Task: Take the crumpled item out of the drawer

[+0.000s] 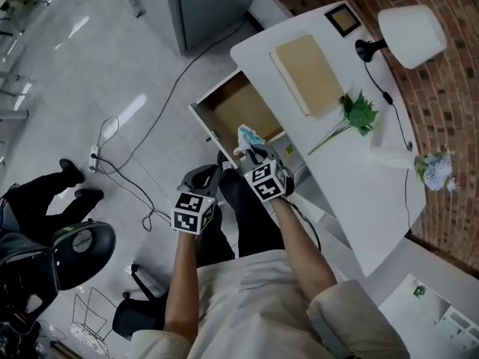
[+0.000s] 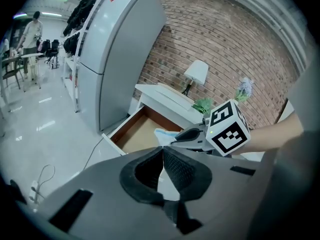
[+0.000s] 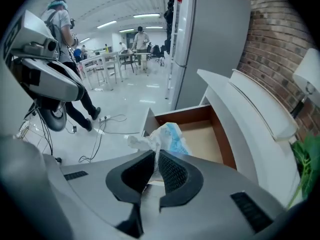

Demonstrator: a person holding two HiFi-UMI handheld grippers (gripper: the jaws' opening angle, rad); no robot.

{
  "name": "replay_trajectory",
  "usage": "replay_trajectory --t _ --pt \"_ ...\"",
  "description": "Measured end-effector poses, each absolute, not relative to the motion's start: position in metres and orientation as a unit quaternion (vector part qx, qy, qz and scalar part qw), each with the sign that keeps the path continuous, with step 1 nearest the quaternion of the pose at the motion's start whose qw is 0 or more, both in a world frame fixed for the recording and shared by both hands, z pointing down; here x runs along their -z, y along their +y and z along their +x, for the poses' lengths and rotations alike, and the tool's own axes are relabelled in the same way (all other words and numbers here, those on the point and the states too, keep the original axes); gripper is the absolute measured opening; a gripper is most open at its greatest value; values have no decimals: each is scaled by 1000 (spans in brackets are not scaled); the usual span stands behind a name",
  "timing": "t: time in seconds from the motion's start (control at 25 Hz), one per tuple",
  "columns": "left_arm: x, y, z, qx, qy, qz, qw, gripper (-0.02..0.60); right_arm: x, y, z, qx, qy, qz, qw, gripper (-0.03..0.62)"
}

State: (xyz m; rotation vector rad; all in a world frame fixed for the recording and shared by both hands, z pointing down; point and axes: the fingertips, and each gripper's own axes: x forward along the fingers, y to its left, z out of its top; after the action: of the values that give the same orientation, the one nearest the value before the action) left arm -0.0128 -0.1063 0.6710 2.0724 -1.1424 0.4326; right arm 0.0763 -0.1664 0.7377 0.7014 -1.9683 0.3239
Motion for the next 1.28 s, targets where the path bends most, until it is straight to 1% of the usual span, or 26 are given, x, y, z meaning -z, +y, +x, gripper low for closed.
replay_trajectory --t 0.2,0.36,0.56,0.72,0.84,0.92,1.12,1.28 --pt "-646 -86 -20 -167 -449 806 347 17 -709 -131 78 -140 -815 309 471 58" --pt "-626 -77 -32 -161 -462 804 338 17 -682 -120 69 -146 -822 329 442 58" --pt "-605 -53 -37 -161 -462 805 335 17 -653 -101 69 -144 -824 346 424 58" --pt "-584 -44 -38 -162 -463 810 321 17 -626 -92 71 -134 -828 357 411 58" --pt "-570 -32 -40 -175 -458 816 307 17 -606 -78 71 -142 -831 373 388 58" --pt "-562 -27 -43 -181 -458 817 300 17 -599 -69 73 -152 -832 382 371 58" --pt "-546 -22 -45 -186 -458 822 284 17 -588 -56 86 -145 -835 384 365 58" --pt "-534 -20 -39 -187 -452 828 274 17 -575 -46 91 -136 -847 389 335 57"
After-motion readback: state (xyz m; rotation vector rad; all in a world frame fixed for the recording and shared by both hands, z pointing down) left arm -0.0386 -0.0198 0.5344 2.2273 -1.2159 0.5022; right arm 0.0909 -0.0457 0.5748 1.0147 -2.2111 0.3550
